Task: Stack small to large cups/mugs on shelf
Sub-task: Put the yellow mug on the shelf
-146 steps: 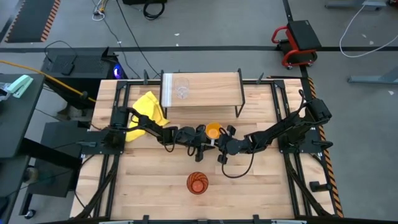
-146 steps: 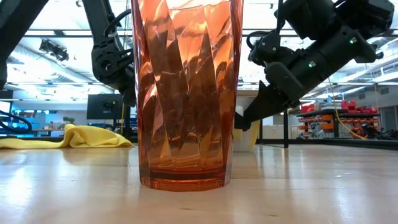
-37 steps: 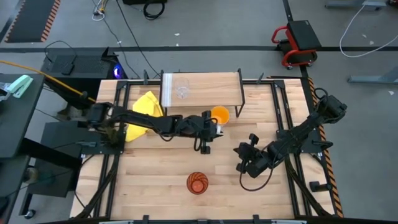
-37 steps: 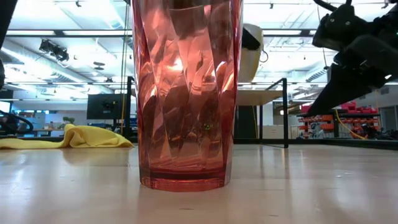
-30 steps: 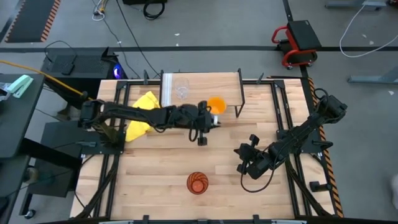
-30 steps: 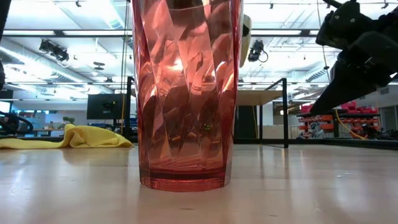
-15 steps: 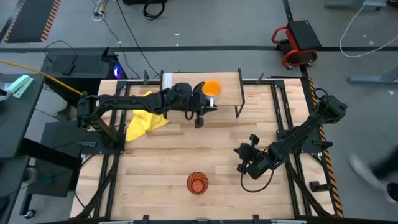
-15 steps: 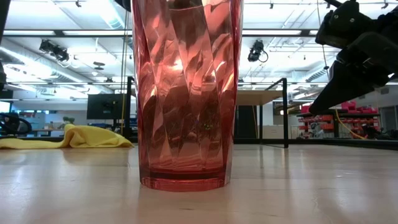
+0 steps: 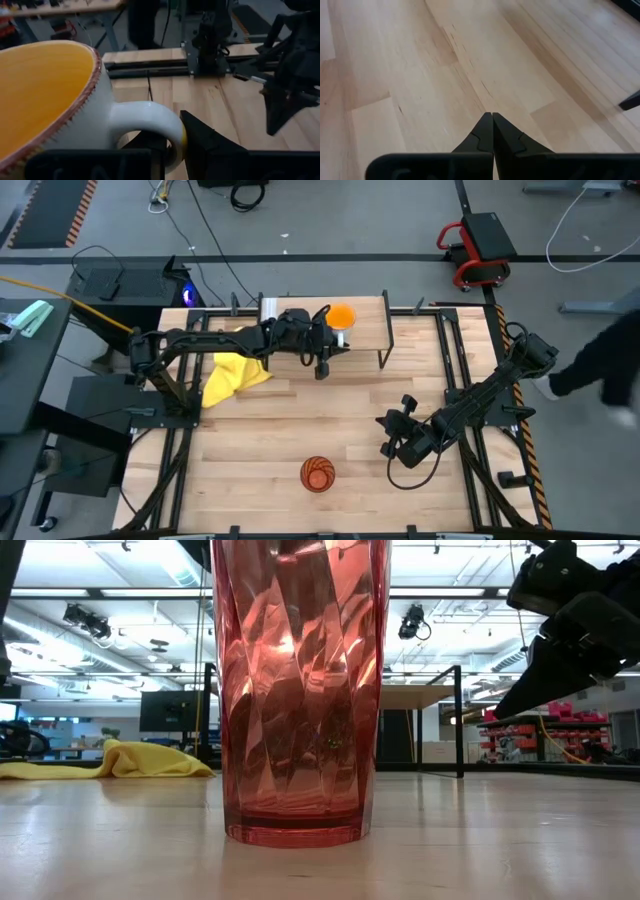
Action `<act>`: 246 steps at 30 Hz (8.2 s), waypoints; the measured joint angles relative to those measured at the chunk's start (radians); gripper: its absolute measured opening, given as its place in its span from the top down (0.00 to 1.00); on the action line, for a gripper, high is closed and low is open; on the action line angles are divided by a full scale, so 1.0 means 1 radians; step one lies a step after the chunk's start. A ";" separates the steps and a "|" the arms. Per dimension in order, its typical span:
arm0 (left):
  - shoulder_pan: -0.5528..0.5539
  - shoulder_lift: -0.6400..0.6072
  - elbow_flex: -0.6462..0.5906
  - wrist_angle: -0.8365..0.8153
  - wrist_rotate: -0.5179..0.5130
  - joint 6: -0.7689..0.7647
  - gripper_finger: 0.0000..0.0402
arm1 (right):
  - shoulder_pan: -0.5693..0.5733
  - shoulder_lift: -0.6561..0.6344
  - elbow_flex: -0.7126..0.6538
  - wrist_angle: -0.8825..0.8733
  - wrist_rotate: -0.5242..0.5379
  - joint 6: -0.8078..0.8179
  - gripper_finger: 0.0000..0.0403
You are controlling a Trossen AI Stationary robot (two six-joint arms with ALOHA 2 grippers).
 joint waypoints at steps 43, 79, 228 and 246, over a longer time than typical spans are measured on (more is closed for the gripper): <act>0.067 0.003 -0.125 0.123 0.007 -0.050 0.89 | 0.000 0.000 0.000 0.007 0.010 -0.006 0.99; 0.061 0.003 -0.125 0.094 -0.014 -0.052 0.76 | -0.001 0.000 0.000 0.007 0.009 -0.006 0.99; -0.741 -0.155 -0.125 -1.140 -1.261 -1.187 0.97 | -0.714 -0.040 0.400 0.184 -0.535 -0.818 1.00; -0.741 -0.155 -0.125 -1.123 -1.261 -1.187 0.95 | -0.812 -0.039 0.400 0.200 -0.550 -0.819 1.00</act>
